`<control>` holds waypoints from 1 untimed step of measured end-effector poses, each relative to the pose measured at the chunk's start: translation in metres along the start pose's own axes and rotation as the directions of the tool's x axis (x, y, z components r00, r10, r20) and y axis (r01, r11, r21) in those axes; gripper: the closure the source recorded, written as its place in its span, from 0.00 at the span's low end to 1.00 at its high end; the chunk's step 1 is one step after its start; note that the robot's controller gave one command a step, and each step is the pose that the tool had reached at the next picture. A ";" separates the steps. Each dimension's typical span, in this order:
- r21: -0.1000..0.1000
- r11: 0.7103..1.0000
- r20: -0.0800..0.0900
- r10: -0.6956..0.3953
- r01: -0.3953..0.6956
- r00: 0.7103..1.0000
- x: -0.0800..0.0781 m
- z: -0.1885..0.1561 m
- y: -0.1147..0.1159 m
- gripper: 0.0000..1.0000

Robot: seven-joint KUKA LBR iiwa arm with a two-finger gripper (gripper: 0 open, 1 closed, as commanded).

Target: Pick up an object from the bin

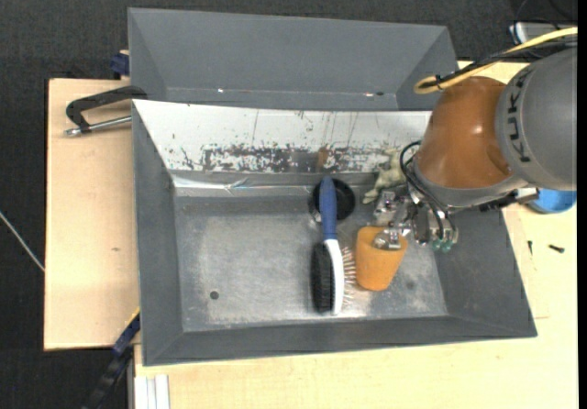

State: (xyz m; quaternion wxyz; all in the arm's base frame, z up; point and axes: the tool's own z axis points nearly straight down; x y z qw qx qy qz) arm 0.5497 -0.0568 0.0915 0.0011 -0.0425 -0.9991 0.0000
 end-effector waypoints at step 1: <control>-0.002 1.000 0.017 0.012 -0.012 1.000 -0.011 -0.134 0.027 1.00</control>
Offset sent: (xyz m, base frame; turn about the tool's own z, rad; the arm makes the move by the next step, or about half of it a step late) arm 0.0100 0.0240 0.1278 0.0143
